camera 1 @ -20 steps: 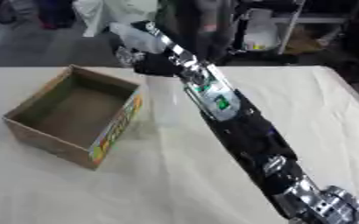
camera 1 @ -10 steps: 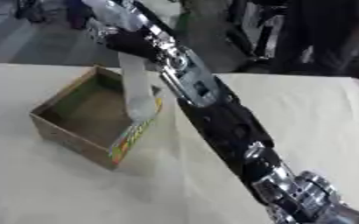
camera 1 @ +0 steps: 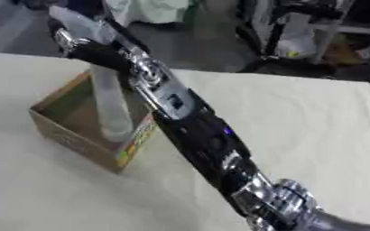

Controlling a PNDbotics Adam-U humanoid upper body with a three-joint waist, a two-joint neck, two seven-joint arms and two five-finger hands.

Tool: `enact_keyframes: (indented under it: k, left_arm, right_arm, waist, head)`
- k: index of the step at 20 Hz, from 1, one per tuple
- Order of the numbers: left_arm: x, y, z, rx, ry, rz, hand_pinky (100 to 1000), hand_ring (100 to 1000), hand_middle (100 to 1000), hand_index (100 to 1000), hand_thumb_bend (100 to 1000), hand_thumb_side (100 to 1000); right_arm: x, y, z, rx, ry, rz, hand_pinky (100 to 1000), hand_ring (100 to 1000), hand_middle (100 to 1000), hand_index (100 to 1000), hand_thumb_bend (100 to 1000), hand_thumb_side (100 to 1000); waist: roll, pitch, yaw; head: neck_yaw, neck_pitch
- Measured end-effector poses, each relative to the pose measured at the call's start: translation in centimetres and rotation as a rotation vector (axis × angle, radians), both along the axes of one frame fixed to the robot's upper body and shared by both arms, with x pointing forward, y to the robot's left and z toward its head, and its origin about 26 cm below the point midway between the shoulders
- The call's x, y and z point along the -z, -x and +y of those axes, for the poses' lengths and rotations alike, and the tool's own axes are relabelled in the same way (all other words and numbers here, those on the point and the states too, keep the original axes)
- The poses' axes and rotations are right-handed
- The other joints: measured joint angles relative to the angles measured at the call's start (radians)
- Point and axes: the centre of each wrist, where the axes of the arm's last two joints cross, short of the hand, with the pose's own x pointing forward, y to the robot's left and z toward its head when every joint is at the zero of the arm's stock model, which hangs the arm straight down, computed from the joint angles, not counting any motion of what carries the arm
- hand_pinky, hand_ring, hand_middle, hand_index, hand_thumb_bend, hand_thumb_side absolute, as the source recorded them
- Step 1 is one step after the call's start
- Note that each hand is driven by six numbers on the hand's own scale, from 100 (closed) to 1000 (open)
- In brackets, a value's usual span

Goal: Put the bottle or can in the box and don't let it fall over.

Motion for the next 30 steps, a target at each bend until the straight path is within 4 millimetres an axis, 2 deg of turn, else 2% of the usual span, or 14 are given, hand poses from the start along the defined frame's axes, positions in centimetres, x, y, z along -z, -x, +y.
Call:
enact_keyframes:
  k: [3, 4, 6, 7, 12, 16, 21, 25, 30]
  left_arm:
    - [-0.2, -0.1, 0.0, -0.001, -0.003, -0.005, 551, 1000, 924, 831, 445, 661]
    - [-0.2, -0.1, 0.0, -0.005, -0.003, -0.006, 551, 1000, 924, 831, 444, 662]
    - [-0.1, -0.1, 0.1, -0.012, -0.004, -0.005, 550, 1000, 925, 831, 444, 664]
    - [0.0, -0.1, 0.1, -0.014, -0.005, -0.001, 551, 1000, 925, 831, 445, 663]
    - [0.1, -0.1, 0.4, -0.028, -0.010, 0.003, 551, 1000, 925, 832, 446, 664]
    - [0.8, 0.3, 1.0, -0.058, -0.006, 0.022, 550, 1000, 925, 831, 445, 665]
    - [1.3, 0.7, 1.6, -0.092, -0.005, 0.037, 551, 1000, 925, 831, 444, 665]
    - [1.8, 1.0, 2.0, -0.112, -0.004, 0.050, 552, 1000, 924, 830, 445, 664]
    - [2.4, 1.5, 2.8, -0.148, -0.011, 0.069, 552, 1000, 925, 830, 445, 665]
  right_arm:
    - [1.6, 0.2, 0.9, -0.063, -0.002, 0.006, 731, 904, 818, 902, 100, 555]
    - [1.9, 0.3, 1.1, -0.088, 0.007, -0.005, 758, 953, 897, 969, 103, 575]
    - [2.3, 0.3, 1.1, -0.124, 0.031, -0.037, 783, 984, 951, 1000, 119, 581]
    - [2.4, 0.2, 1.1, -0.139, 0.044, -0.053, 828, 1000, 1000, 1000, 157, 600]
    - [3.0, 0.2, 1.2, -0.189, 0.145, -0.117, 882, 1000, 1000, 1000, 212, 649]
    - [2.9, 0.1, 0.8, -0.200, 0.252, -0.177, 882, 1000, 1000, 1000, 211, 658]
    - [3.2, 0.1, -0.2, -0.177, 0.268, -0.177, 870, 1000, 1000, 1000, 195, 663]
    - [3.5, 0.8, -2.0, -0.156, 0.220, -0.158, 861, 1000, 1000, 1000, 152, 638]
    - [4.4, 2.5, -6.0, -0.092, 0.104, -0.082, 825, 1000, 1000, 1000, 103, 603]
  waist:
    - [-0.004, 0.005, -0.005]
    - [-0.004, 0.009, -0.017]
    - [-0.004, 0.016, -0.029]
    - [-0.005, 0.016, -0.028]
    - [-0.005, 0.016, -0.035]
    - [0.004, 0.016, -0.085]
    - [0.007, 0.012, -0.132]
    - [0.008, -0.019, -0.169]
    - [0.008, -0.029, -0.251]
  head:
    - [-0.001, -0.005]
    - [-0.001, -0.009]
    - [-0.004, -0.019]
    - [-0.005, -0.024]
    - [-0.011, -0.034]
    - [-0.009, -0.035]
    - [0.016, -0.032]
    - [0.057, -0.013]
    - [0.136, 0.017]
